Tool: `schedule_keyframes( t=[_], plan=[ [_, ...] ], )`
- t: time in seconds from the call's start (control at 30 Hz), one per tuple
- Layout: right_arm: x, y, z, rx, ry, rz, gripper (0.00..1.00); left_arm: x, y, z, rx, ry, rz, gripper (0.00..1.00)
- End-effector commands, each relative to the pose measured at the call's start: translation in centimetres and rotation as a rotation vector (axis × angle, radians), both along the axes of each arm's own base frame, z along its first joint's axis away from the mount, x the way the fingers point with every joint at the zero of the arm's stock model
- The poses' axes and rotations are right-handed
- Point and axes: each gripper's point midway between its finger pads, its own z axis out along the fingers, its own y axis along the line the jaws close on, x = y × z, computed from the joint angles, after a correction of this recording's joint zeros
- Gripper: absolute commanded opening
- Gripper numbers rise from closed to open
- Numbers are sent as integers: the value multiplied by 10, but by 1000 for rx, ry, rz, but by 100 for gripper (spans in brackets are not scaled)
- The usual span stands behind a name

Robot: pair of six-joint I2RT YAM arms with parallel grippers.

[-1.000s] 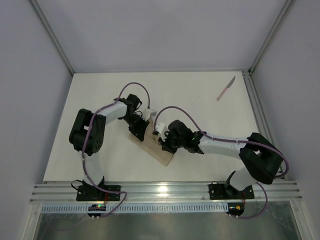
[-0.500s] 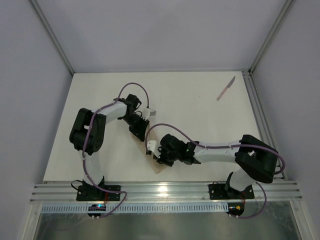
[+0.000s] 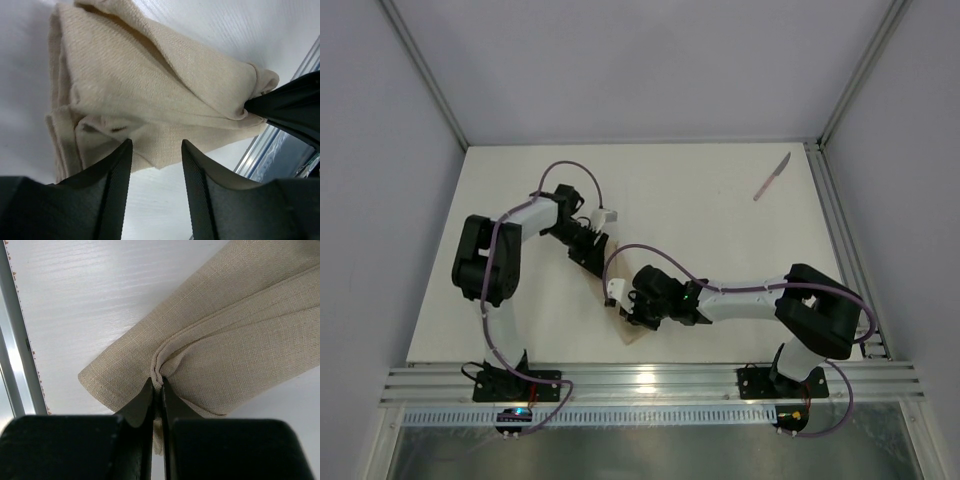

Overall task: Fold the napkin into a case and place the utensils inside
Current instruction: Fold the 2/3-rectangle-folded napkin at the center of the board.

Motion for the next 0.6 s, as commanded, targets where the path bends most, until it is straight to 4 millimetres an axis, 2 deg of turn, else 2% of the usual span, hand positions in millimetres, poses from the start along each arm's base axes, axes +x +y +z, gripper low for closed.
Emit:
schedule_keyframes(
  t=[0.0,0.1,0.17,0.23,0.33,0.43,0.5,0.57],
  plan=[
    [-4,-25,-31,-135,23,-25,4,15,3,42,-108,-57,13,48],
    [-3,-25,-31,-140,25,-32,4,24,3,53,-119,-76,42,52],
    [-3,-25,-31,-141,26,-37,4,40,0,52,-102,-113,96,60],
    [-2,-26,-31,-140,21,-41,4,52,1,46,-52,-151,131,69],
    [0,-24,-29,-134,16,-47,4,67,-7,33,2,-197,161,77],
    [-1,-24,-30,-134,20,-45,4,71,-12,28,3,-185,190,77],
    [-2,-26,-31,-141,25,-47,4,81,-15,29,-8,-221,223,76],
    [-2,-26,-31,-140,26,-44,4,87,-22,38,-34,-268,234,76]
  ],
)
